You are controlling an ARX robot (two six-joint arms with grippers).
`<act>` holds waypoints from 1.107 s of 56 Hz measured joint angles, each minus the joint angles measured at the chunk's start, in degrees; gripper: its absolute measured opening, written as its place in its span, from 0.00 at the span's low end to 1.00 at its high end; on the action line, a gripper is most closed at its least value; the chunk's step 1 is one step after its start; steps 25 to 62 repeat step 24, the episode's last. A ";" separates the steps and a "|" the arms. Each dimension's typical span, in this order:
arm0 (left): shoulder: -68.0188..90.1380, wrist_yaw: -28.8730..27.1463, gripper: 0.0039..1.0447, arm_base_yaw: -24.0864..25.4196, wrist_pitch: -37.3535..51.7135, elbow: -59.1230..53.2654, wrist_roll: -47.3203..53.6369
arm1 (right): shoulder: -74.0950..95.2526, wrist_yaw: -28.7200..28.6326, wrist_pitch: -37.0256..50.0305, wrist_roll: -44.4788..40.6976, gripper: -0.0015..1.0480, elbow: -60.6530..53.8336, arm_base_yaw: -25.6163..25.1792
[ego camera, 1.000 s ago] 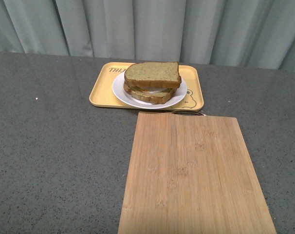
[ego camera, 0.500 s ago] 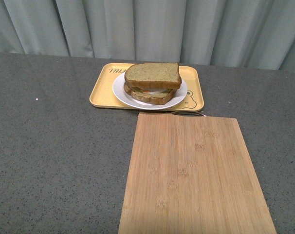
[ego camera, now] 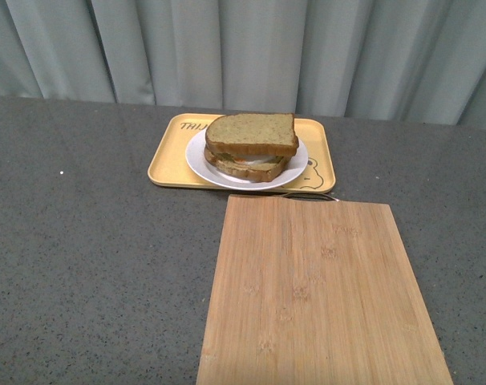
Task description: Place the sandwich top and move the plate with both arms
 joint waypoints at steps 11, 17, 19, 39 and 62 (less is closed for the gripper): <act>-0.02 0.00 0.94 0.00 0.00 0.00 0.00 | 0.00 0.00 0.00 0.00 0.91 0.00 0.00; 0.00 0.02 0.94 0.00 0.00 0.00 0.00 | 0.00 0.00 0.00 0.00 0.91 0.00 0.00; -0.02 0.02 0.94 0.00 0.00 0.00 0.00 | 0.00 0.00 0.00 0.00 0.91 0.00 0.00; 0.00 0.00 0.94 0.00 -0.02 0.00 0.00 | 0.00 0.00 0.00 0.00 0.91 0.00 -0.02; 0.00 0.00 0.94 0.00 -0.02 0.00 0.00 | 0.00 0.00 0.00 0.00 0.91 0.00 -0.02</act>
